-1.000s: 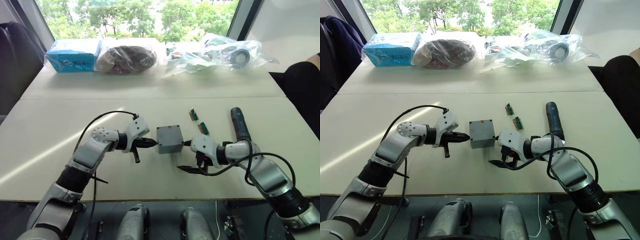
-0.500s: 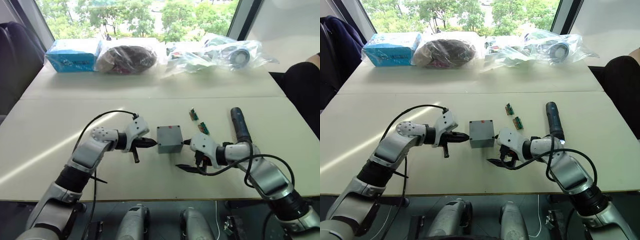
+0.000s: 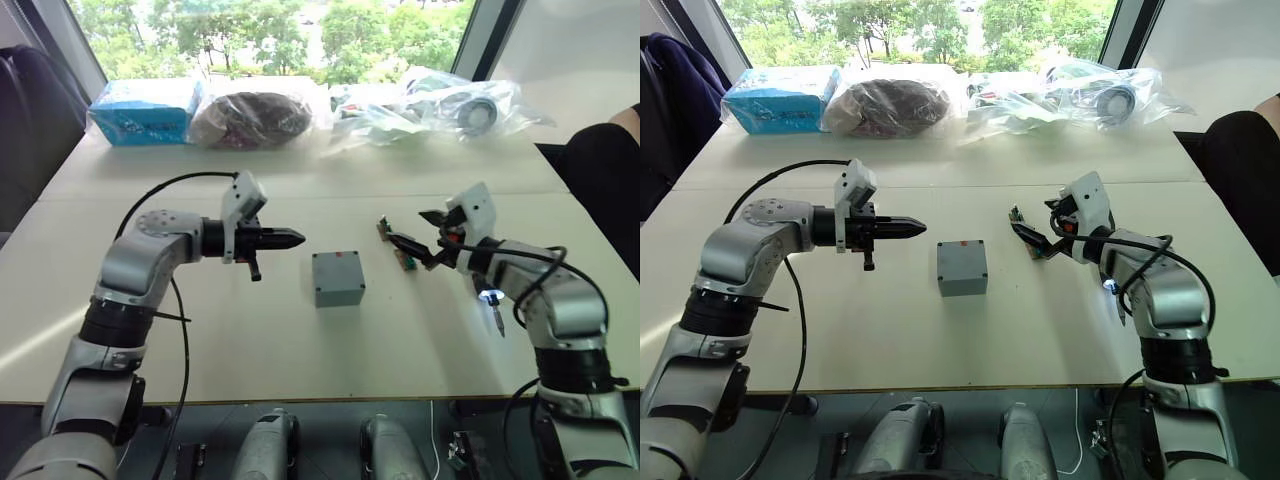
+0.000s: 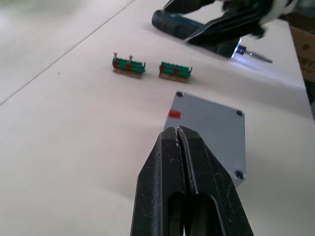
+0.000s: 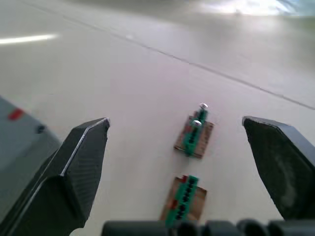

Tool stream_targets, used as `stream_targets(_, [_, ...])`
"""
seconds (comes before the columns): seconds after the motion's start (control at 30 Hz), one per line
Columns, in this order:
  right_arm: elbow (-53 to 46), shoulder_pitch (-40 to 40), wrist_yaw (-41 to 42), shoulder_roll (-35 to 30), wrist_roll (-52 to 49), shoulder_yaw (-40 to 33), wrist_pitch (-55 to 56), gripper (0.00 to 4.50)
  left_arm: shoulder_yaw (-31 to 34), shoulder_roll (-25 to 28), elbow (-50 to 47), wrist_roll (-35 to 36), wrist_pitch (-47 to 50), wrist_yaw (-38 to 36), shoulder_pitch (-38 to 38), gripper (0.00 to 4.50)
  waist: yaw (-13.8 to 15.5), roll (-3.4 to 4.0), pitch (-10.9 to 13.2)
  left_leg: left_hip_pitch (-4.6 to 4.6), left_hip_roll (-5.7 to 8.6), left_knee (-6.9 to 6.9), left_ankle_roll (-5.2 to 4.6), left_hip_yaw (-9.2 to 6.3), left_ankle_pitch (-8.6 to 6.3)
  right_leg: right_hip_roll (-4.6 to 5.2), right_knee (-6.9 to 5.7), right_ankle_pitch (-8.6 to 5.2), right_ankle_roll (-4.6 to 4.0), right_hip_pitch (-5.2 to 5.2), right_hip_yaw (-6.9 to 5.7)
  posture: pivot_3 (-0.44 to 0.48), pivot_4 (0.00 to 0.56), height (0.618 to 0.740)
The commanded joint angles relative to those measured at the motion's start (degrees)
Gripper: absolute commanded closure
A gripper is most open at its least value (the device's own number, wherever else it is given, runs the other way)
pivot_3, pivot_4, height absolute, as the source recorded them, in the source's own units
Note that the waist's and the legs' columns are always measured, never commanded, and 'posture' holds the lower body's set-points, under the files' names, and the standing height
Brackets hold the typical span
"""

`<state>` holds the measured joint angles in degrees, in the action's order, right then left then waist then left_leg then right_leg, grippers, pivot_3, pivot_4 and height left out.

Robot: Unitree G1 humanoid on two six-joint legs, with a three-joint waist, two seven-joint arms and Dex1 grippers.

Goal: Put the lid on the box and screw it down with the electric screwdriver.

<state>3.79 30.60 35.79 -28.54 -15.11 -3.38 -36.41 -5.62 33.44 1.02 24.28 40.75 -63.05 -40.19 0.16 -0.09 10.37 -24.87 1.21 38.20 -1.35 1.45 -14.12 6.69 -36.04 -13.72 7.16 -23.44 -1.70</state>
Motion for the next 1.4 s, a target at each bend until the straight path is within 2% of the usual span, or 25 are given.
stream_targets(0.03, [11.2,5.6,-2.0,2.0,3.6,1.4,8.4,1.05,0.2,0.0,-1.6,0.3,-0.4,0.7,-0.2,4.50,-0.2,0.02,0.0,0.00,0.01,0.00,0.00,0.01,0.00,-0.01,0.00,0.00,0.00,-0.01,0.00,0.000,0.150,0.740])
stream_targets(0.13, [18.5,8.4,-2.4,3.0,5.3,2.1,13.3,1.98,0.2,0.1,-2.7,0.5,-0.2,1.2,0.6,4.50,-0.8,0.02,0.0,0.00,-0.01,0.00,0.04,0.01,0.02,0.02,0.00,0.00,0.01,0.00,0.02,0.000,0.150,0.740])
stream_targets(0.17, [20.0,9.1,-2.4,3.3,5.5,2.1,14.4,2.44,0.3,0.2,-3.1,0.7,0.0,1.4,0.9,4.50,-0.8,0.02,0.0,0.00,-0.02,0.00,0.04,0.01,0.03,0.02,0.00,0.00,0.01,0.01,0.03,0.000,0.150,0.740])
stream_targets(0.43, [23.7,10.7,-1.3,4.4,5.9,2.4,18.3,2.44,0.8,0.7,-4.8,1.1,0.4,2.4,2.8,4.50,-1.0,0.02,0.0,0.00,-0.05,-0.02,0.05,-0.01,0.03,0.00,-0.01,0.00,0.01,0.00,0.04,0.000,0.150,0.740])
stream_targets(0.93, [23.7,10.7,-0.7,5.7,6.3,3.1,18.8,2.44,0.1,0.0,-4.1,0.5,-0.7,3.0,3.8,4.50,-1.0,0.02,0.0,0.00,-0.04,-0.02,0.06,-0.01,0.04,0.01,-0.02,0.00,0.01,-0.01,0.04,0.000,0.150,0.740])
stream_targets(1.03, [25.5,11.6,-1.1,6.2,6.6,3.0,19.5,3.15,0.0,-0.4,-3.9,0.4,-1.0,3.3,4.0,4.50,-1.0,0.02,0.0,0.00,-0.04,-0.02,0.06,-0.01,0.04,0.01,-0.02,0.00,0.01,-0.01,0.04,0.000,0.150,0.740])
stream_targets(1.13, [26.6,12.2,-0.8,6.6,6.7,3.0,19.9,4.44,0.0,-0.4,-4.1,0.5,-0.9,3.5,4.1,4.50,-1.0,0.03,0.0,0.00,-0.04,-0.02,0.07,-0.01,0.04,0.01,-0.02,0.00,0.01,-0.01,0.04,0.000,0.150,0.740])
stream_targets(1.4, [28.6,13.4,0.1,6.9,7.9,3.7,21.0,4.48,0.6,-0.3,-4.8,0.6,-0.5,4.6,4.8,4.50,-1.0,0.03,0.0,0.00,-0.04,-0.02,0.07,-0.01,0.04,0.01,-0.02,0.00,0.01,-0.01,0.04,0.000,0.150,0.740])
